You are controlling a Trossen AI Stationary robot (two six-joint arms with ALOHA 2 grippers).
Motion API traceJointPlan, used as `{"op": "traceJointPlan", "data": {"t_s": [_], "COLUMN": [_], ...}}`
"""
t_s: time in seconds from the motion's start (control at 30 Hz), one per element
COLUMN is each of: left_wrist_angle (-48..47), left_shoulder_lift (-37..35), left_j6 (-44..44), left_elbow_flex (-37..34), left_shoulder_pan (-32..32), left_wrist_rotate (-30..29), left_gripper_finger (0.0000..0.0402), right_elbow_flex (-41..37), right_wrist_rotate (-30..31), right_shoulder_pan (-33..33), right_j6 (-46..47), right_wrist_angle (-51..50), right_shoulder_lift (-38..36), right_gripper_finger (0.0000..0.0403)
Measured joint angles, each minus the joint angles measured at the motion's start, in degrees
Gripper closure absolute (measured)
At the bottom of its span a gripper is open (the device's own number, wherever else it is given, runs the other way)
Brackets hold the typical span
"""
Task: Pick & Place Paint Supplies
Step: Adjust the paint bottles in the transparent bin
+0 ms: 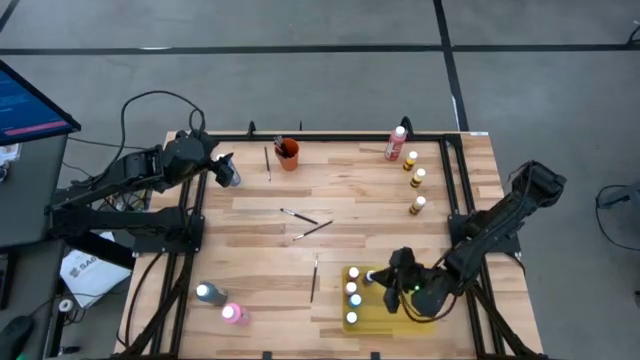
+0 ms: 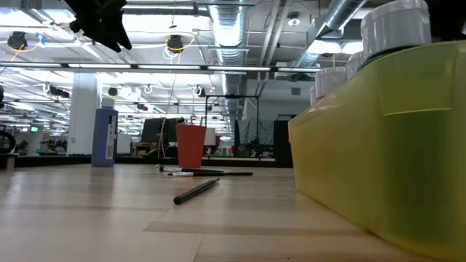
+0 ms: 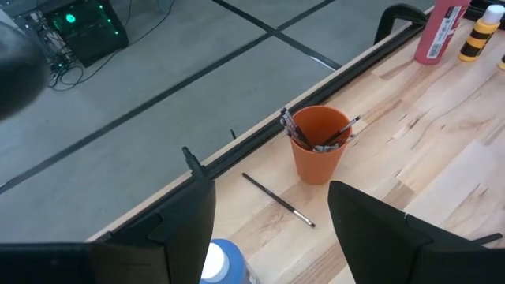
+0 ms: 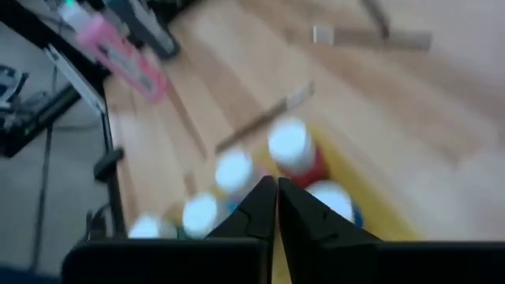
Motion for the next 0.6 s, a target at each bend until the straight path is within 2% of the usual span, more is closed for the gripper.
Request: {"op": "traceJointPlan", "data": {"t_s": [0.33,0.6], "left_wrist_angle": [0.0,0.0], "left_shoulder_lift": [0.0,0.0], "left_j6": [0.2,0.3], "left_elbow_flex": [0.0,0.0], "left_shoulder_pan": [0.0,0.0], "left_wrist_rotate": [0.0,0.0], "left_gripper_finger": [0.0164,0.0164], "right_elbow_flex": [0.0,0.0], "right_wrist_rotate": [-16.9,-20.9], "right_shoulder_pan": [-0.5,-4.8], "right_j6": [13.5,15.2], "right_wrist_angle": [-9.9,-11.0], "right_shoulder_lift": [3.1,6.6], "right_gripper_finger": [0.0401,0.0402]}}
